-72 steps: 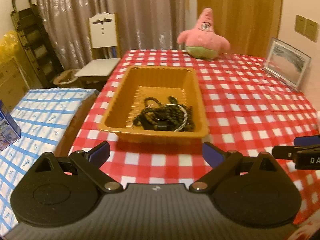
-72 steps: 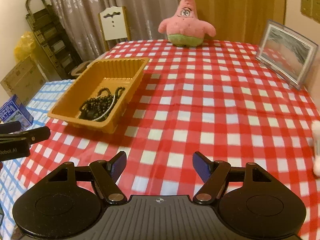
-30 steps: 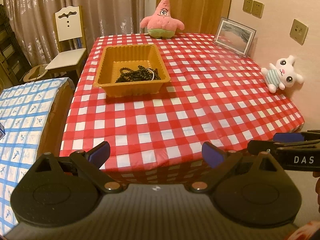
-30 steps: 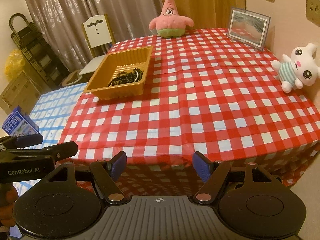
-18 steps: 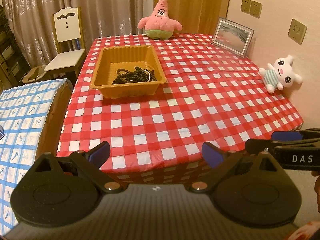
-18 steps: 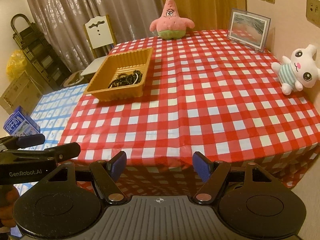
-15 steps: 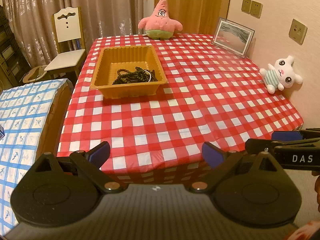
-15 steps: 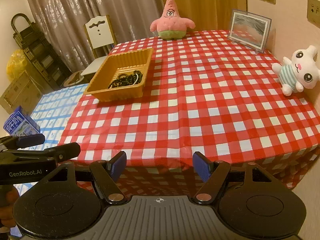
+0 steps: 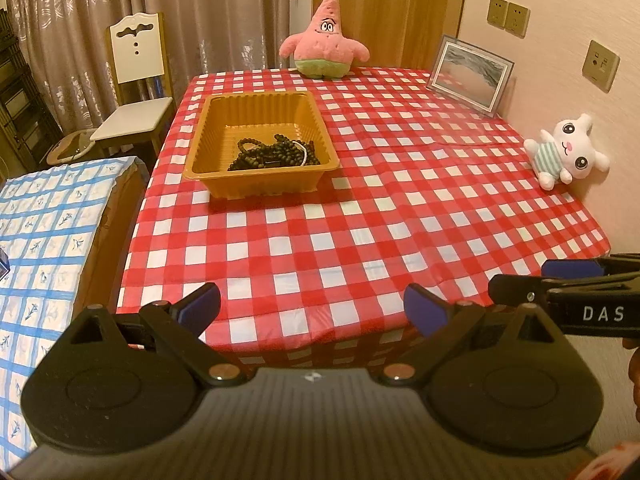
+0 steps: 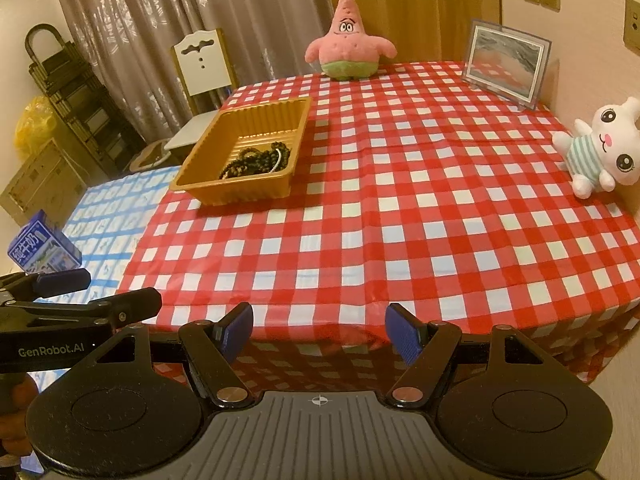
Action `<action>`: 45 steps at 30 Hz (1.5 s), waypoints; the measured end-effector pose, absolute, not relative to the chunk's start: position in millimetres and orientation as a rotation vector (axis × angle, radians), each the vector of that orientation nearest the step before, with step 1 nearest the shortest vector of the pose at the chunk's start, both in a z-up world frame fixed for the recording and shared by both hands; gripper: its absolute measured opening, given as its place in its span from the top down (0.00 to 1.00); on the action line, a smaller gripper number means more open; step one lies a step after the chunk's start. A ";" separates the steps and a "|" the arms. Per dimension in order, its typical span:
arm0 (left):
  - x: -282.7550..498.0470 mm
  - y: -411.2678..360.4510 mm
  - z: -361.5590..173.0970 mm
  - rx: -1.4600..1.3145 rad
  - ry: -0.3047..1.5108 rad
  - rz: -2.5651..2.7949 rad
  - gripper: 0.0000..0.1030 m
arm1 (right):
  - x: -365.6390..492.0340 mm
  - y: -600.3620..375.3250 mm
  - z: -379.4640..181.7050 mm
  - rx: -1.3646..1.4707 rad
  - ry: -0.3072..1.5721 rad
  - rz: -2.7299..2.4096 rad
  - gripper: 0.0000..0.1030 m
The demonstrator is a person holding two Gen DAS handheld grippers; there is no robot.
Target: Organize jewelry
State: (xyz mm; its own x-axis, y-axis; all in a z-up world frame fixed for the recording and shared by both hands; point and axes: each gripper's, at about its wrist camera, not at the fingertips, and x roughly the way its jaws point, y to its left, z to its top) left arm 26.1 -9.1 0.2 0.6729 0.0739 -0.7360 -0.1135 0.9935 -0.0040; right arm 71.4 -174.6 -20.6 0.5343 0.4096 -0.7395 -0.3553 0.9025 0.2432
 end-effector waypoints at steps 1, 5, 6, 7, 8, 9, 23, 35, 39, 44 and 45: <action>26.2 -8.5 0.3 -0.051 0.826 0.105 0.05 | 71.3 -174.5 -20.5 0.066 0.898 0.456 0.29; 27.0 -7.3 0.6 -0.051 0.826 0.106 0.05 | 71.7 -174.7 -20.5 0.066 0.899 0.456 0.29; 27.2 -7.1 0.6 -0.051 0.825 0.105 0.05 | 71.7 -174.4 -20.4 0.066 0.899 0.456 0.29; 28.2 -6.2 0.8 -0.051 0.825 0.105 0.05 | 71.7 -174.8 -20.5 0.065 0.898 0.457 0.29; 29.0 -5.5 0.7 -0.051 0.825 0.105 0.05 | 71.7 -174.8 -20.5 0.066 0.898 0.456 0.29; 28.3 -6.2 0.7 -0.051 0.825 0.105 0.05 | 71.8 -174.7 -20.5 0.066 0.898 0.456 0.29; 31.2 -6.6 1.4 -0.051 0.825 0.103 0.05 | 71.8 -174.7 -20.5 0.065 0.898 0.456 0.29; 30.3 -6.8 1.2 -0.050 0.823 0.103 0.05 | 71.6 -174.3 -20.3 0.066 0.898 0.456 0.29; 33.8 -8.4 2.6 -0.047 0.821 0.100 0.05 | 71.4 -174.7 -20.5 0.065 0.897 0.456 0.29; 34.7 -8.1 2.6 -0.048 0.820 0.100 0.05 | 73.4 -173.9 -19.7 0.065 0.896 0.457 0.29; 34.9 -8.9 3.1 -0.047 0.820 0.099 0.05 | 73.4 -173.8 -19.7 0.065 0.896 0.457 0.29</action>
